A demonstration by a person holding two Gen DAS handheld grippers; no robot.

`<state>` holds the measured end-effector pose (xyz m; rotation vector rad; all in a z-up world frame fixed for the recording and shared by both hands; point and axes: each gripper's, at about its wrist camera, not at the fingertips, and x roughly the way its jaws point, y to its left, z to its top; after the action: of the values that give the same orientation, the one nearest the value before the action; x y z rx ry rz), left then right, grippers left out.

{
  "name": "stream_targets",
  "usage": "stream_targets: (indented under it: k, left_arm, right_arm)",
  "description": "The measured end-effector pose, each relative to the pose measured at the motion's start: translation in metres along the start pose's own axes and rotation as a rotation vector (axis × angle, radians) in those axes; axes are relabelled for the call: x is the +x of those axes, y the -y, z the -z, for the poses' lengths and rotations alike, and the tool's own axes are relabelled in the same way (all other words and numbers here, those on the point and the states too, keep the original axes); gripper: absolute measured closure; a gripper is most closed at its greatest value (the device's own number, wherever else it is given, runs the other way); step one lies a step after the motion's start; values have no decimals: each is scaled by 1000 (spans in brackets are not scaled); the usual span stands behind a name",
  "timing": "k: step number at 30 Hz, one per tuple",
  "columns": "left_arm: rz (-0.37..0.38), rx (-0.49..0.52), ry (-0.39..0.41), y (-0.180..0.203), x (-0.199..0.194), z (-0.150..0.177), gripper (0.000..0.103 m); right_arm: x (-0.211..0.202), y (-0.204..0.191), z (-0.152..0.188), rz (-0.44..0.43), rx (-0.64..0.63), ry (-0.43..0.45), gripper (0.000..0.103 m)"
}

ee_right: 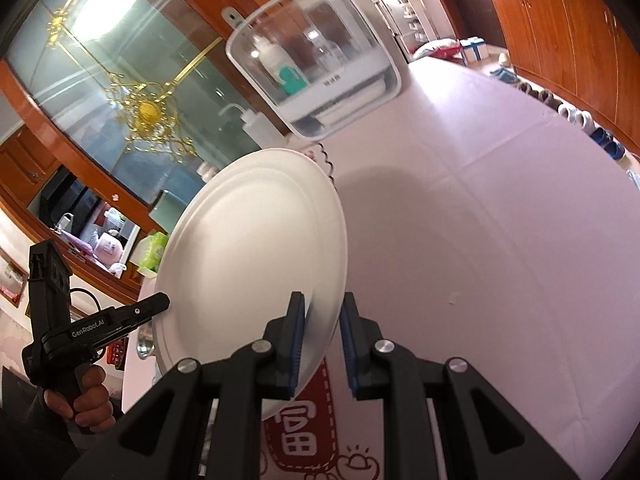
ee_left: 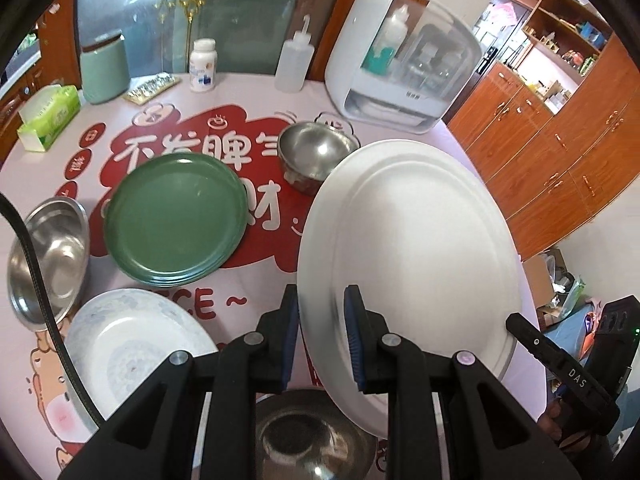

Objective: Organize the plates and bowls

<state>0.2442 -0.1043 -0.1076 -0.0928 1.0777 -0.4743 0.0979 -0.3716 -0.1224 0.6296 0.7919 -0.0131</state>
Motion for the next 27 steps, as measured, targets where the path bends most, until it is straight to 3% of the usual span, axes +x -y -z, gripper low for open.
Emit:
stream_targets:
  k: [12, 27]
  left_arm:
    - [-19, -31, 108, -11, -74, 40, 83]
    - [-84, -108, 194, -43, -148, 113, 83]
  right_arm:
    - [-47, -41, 22, -78, -91, 59, 86]
    - [-82, -86, 71, -156, -201, 45, 86]
